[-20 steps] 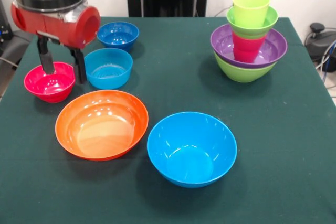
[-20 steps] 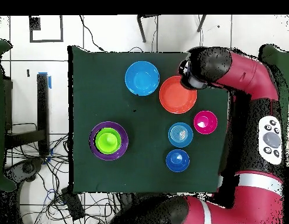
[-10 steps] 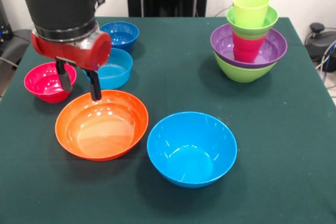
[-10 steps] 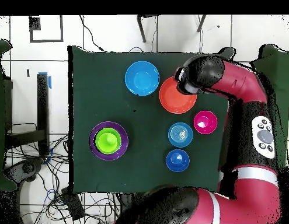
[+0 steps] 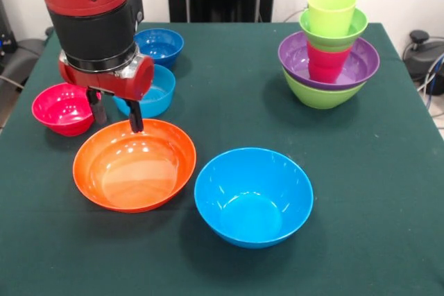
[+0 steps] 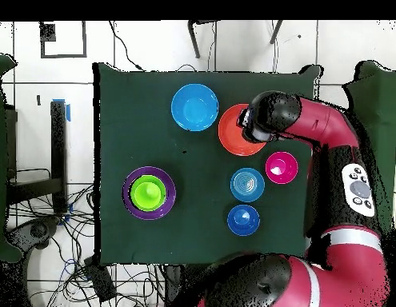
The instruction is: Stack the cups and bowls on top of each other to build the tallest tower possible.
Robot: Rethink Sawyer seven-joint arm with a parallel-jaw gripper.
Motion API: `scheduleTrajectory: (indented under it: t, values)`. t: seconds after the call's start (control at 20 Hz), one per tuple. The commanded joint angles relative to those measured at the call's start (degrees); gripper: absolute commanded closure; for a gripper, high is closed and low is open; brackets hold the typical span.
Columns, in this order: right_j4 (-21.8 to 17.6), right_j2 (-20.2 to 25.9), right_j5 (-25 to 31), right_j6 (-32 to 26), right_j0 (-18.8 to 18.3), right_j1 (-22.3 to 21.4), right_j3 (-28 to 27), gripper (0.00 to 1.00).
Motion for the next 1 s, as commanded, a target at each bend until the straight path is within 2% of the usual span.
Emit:
scheduleTrajectory:
  t: [0.05,0.25,0.75,0.8,1.0]
  values:
    - [-7.5,7.0,-2.3,-22.2,-3.5,-1.4,7.4,0.0]
    - [-9.0,8.0,-2.7,-22.3,-4.9,-1.7,8.8,0.0]
    - [-13.1,10.1,-6.7,-21.0,-7.8,0.9,11.7,0.0]
    - [-13.0,10.6,-5.1,-21.8,-8.2,1.5,11.7,0.0]
    - [-14.8,12.2,-4.5,-23.4,-9.2,2.9,10.9,0.0]
